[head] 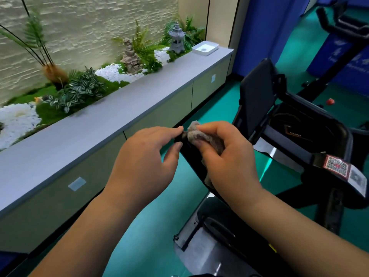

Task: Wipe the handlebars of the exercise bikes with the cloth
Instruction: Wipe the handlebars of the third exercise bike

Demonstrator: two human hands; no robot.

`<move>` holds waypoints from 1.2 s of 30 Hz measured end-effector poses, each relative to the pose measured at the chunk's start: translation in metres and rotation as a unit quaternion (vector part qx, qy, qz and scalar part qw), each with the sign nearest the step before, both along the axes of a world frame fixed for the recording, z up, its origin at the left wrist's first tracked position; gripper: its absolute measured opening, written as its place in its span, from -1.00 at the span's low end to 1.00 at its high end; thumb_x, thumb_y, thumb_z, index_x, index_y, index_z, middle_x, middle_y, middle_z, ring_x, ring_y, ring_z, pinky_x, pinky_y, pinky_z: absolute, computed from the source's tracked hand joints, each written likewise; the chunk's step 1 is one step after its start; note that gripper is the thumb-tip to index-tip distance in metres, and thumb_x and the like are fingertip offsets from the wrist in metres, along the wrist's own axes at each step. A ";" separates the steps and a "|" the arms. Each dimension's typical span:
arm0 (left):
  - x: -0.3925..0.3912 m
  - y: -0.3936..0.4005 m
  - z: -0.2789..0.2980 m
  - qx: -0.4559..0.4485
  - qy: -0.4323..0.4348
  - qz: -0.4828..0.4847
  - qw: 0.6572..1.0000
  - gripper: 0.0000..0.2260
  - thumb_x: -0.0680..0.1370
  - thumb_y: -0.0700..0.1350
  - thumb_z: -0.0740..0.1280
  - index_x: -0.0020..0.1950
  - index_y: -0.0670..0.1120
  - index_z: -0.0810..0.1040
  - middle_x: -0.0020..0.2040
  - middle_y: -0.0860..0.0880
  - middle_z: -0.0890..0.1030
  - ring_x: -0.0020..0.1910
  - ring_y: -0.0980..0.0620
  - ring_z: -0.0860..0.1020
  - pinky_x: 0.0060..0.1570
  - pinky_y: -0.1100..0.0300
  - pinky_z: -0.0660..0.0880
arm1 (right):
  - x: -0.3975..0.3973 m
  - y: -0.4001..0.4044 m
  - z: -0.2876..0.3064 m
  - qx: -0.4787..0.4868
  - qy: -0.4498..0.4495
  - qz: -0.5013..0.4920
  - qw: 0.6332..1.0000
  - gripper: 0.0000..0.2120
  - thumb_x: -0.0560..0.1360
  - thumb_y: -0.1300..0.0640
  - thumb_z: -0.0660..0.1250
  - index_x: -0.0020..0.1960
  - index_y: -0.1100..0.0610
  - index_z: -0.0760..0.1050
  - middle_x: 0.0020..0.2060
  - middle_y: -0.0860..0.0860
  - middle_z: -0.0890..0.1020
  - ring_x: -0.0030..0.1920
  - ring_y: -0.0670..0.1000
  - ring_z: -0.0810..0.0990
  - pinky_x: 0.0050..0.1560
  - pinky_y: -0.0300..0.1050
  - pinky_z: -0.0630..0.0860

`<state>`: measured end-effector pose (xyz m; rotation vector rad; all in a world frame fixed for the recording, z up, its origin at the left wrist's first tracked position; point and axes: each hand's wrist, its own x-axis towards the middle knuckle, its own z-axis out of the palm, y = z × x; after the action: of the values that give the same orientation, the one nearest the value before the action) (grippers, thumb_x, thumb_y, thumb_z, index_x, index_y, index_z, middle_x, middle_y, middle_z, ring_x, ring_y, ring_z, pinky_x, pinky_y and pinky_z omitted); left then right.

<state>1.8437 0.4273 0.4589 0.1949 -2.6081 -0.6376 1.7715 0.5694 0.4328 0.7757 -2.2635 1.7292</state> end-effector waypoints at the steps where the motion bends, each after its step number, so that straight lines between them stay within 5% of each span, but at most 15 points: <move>1: 0.000 -0.001 -0.001 0.003 0.002 -0.002 1.000 -0.69 0.48 -0.05 0.28 0.21 0.02 0.60 0.07 0.12 0.64 0.04 0.10 0.56 0.07 0.29 0.39 | -0.001 -0.002 0.000 -0.002 -0.011 0.005 1.000 -0.88 0.47 0.17 0.42 0.01 0.13 0.59 -0.02 0.01 0.65 0.05 -0.08 0.63 0.10 -0.11 0.56; 8: 0.001 -0.004 -0.006 0.027 0.019 -0.014 0.999 -0.65 0.47 -0.13 0.26 0.24 0.00 0.59 0.10 0.12 0.63 0.09 0.12 0.57 0.14 0.24 0.46 | 0.019 0.026 -0.002 0.046 -0.097 -0.011 0.994 -0.89 0.50 0.21 0.40 -0.07 0.02 0.56 -0.19 -0.06 0.66 -0.26 -0.04 0.62 -0.40 -0.41 0.50; 13: 0.000 -0.005 -0.007 0.017 0.020 -0.016 1.000 -0.64 0.46 -0.14 0.25 0.24 0.00 0.59 0.11 0.11 0.63 0.11 0.11 0.57 0.14 0.25 0.44 | 0.002 -0.008 0.017 0.010 -0.096 0.003 0.995 -0.91 0.52 0.22 0.36 -0.03 0.06 0.56 -0.21 -0.07 0.66 -0.22 -0.11 0.62 -0.20 -0.29 0.55; 16: 0.002 -0.005 -0.007 0.019 0.023 -0.020 0.999 -0.63 0.46 -0.16 0.26 0.25 -0.01 0.59 0.12 0.11 0.63 0.10 0.11 0.57 0.14 0.23 0.46 | 0.009 0.006 0.013 0.049 -0.143 0.009 0.989 -0.89 0.56 0.17 0.31 -0.07 -0.04 0.51 -0.26 0.03 0.61 -0.32 0.07 0.59 -0.41 -0.13 0.54; 19: 0.001 -0.005 -0.008 0.021 0.025 -0.023 0.999 -0.62 0.45 -0.17 0.25 0.25 -0.02 0.59 0.12 0.10 0.63 0.10 0.11 0.57 0.16 0.21 0.47 | 0.018 0.023 0.006 0.091 -0.151 -0.011 0.984 -0.89 0.56 0.15 0.30 -0.09 -0.05 0.50 -0.24 0.11 0.62 -0.33 0.04 0.58 -0.52 -0.34 0.47; 23: 0.000 -0.007 -0.008 0.014 0.019 -0.024 0.999 -0.61 0.45 -0.18 0.24 0.25 -0.01 0.59 0.12 0.10 0.63 0.10 0.13 0.56 0.15 0.34 0.39 | 0.009 0.003 0.009 0.026 -0.119 0.005 0.992 -0.88 0.53 0.20 0.35 -0.05 -0.02 0.56 -0.17 0.02 0.67 -0.23 -0.03 0.64 -0.25 -0.19 0.61; 26: 0.001 -0.009 -0.009 0.012 0.016 -0.028 0.999 -0.60 0.44 -0.19 0.23 0.25 -0.02 0.59 0.14 0.08 0.63 0.12 0.13 0.54 0.15 0.38 0.35 | 0.004 -0.006 0.005 -0.006 -0.044 0.014 0.999 -0.86 0.48 0.26 0.40 0.01 0.08 0.58 -0.02 -0.01 0.65 0.04 -0.13 0.62 0.09 -0.24 0.53; 33: 0.002 -0.012 -0.011 0.045 0.018 -0.035 0.998 -0.57 0.42 -0.24 0.21 0.26 -0.01 0.58 0.13 0.08 0.63 0.06 0.15 0.54 0.09 0.43 0.34 | 0.023 0.018 -0.012 0.039 0.121 -0.003 0.992 -0.87 0.40 0.28 0.46 -0.06 0.26 0.63 -0.06 0.07 0.57 0.02 -0.14 0.57 0.08 -0.32 0.49; 36: 0.001 -0.012 -0.007 0.039 0.002 -0.038 0.998 -0.53 0.41 -0.22 0.16 0.26 0.05 0.58 0.13 0.11 0.63 0.04 0.14 0.56 0.00 0.45 0.37 | 0.012 -0.003 -0.003 0.045 0.173 0.006 0.984 -0.88 0.42 0.30 0.44 -0.05 0.30 0.63 -0.06 0.12 0.55 -0.01 0.01 0.57 0.05 -0.21 0.52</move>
<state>1.8451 0.4152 0.4521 0.1179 -2.5988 -0.7674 1.7839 0.5662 0.4296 1.0211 -2.1111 1.3759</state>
